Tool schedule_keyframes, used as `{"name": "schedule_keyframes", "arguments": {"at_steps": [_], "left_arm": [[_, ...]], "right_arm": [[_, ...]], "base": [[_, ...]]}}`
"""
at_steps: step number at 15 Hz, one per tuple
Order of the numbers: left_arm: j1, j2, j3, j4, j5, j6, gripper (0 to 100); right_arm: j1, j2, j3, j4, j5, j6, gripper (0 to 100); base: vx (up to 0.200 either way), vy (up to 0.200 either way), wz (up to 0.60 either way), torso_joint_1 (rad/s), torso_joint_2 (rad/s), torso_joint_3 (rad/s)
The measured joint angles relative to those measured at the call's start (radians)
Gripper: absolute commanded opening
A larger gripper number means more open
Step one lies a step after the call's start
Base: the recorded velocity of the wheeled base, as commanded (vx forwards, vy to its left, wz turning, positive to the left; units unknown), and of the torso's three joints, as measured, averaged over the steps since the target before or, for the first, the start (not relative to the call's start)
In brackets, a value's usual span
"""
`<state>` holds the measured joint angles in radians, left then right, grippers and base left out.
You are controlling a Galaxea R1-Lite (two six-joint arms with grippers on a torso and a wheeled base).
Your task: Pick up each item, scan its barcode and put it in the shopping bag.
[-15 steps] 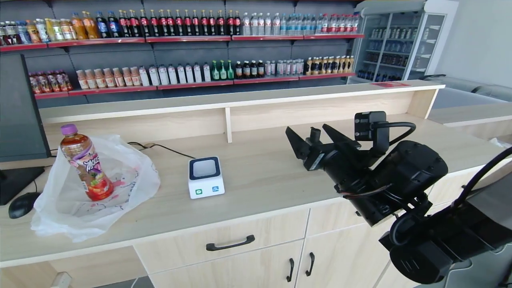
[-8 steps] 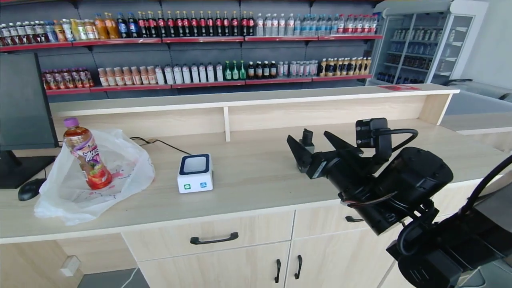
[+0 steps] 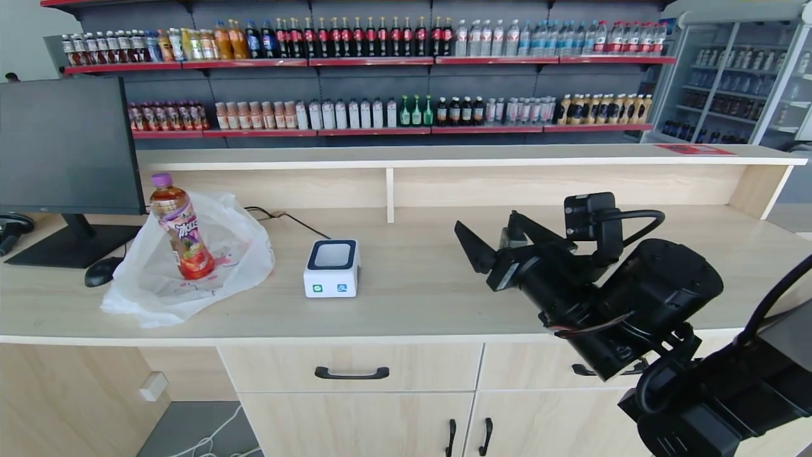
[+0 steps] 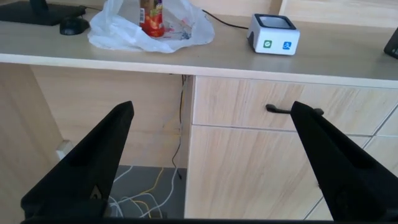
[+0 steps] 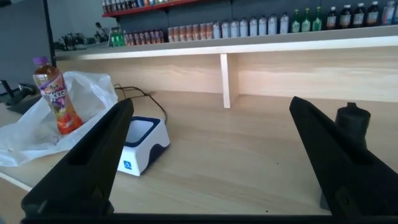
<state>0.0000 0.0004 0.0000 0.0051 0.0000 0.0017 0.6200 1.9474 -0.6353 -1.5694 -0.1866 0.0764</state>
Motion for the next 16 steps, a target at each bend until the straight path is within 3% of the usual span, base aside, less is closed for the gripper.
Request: {"name": "schedule_keyframes", "arguments": {"at_steps": [5, 12, 16], "left_arm": [[0.000, 0.000, 0.000, 0.000, 0.000, 0.001, 100], [0.000, 0.000, 0.000, 0.000, 0.000, 0.000, 100], [0.001, 0.000, 0.000, -0.004, 0.000, 0.000, 100]], "right_arm": [[-0.032, 0.007, 0.079, 0.000, -0.001, 0.000, 100], [-0.086, 0.012, 0.179, -0.002, -0.001, 0.000, 100], [-0.129, 0.014, 0.219, 0.000, -0.001, 0.000, 100]], "base": [[0.000, 0.000, 0.00, 0.000, 0.00, 0.000], [0.200, 0.000, 0.00, 0.002, 0.00, 0.002], [0.000, 0.000, 0.00, 0.000, 0.00, 0.000]]}}
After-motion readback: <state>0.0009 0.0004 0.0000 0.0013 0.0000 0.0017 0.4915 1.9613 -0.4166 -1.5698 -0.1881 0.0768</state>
